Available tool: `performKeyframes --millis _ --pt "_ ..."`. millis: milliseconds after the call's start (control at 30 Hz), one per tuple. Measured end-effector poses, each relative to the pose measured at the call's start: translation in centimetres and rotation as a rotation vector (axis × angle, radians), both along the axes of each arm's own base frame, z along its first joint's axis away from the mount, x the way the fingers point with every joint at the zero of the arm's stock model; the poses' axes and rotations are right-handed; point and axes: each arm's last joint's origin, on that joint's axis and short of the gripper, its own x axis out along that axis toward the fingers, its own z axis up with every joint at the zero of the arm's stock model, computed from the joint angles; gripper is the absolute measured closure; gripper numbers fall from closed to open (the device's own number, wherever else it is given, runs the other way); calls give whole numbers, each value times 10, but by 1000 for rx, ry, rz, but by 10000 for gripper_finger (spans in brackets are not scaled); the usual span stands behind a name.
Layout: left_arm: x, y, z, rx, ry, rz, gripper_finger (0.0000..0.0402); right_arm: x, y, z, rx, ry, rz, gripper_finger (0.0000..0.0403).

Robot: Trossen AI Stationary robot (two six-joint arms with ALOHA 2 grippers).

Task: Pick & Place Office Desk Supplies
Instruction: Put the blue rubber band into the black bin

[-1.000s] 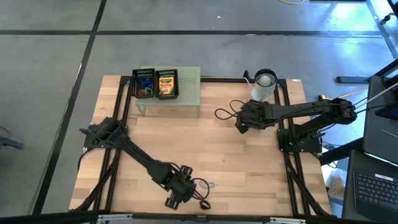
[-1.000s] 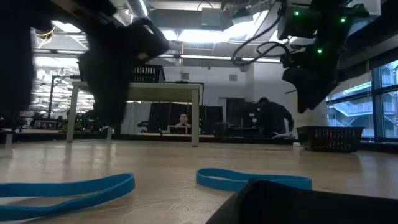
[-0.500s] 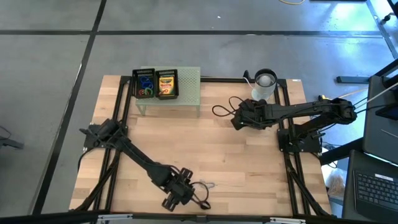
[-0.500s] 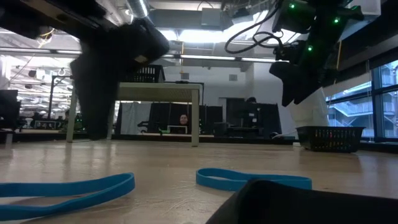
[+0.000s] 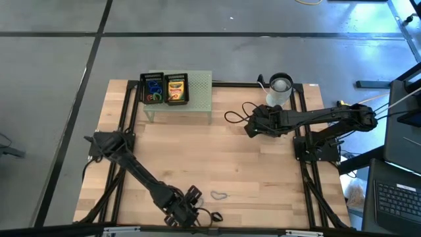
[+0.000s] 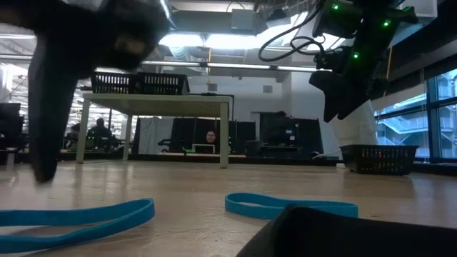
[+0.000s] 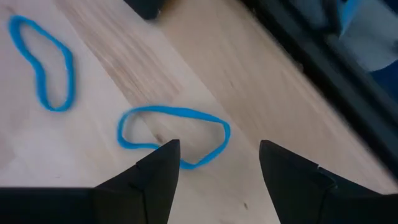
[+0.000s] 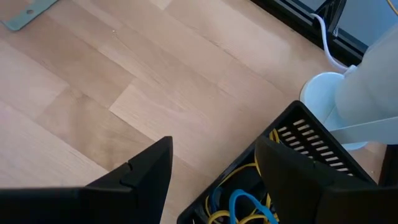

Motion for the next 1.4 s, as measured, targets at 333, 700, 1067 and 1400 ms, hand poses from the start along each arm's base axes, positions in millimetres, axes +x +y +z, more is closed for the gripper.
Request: performKeyframes --millis 333,700,1067,1400 --pt "4 -2 -24 33 47 -31 216 0 0 0 0 -3 0 172" --pt "9 4 -27 -50 101 85 376 1 0 0 7 -28 -26 172" --pt "9 5 -10 -4 -6 164 399 2 1 0 49 -47 -19 172" --pt "11 17 66 47 -375 321 399 22 2 7 85 -138 252 172"
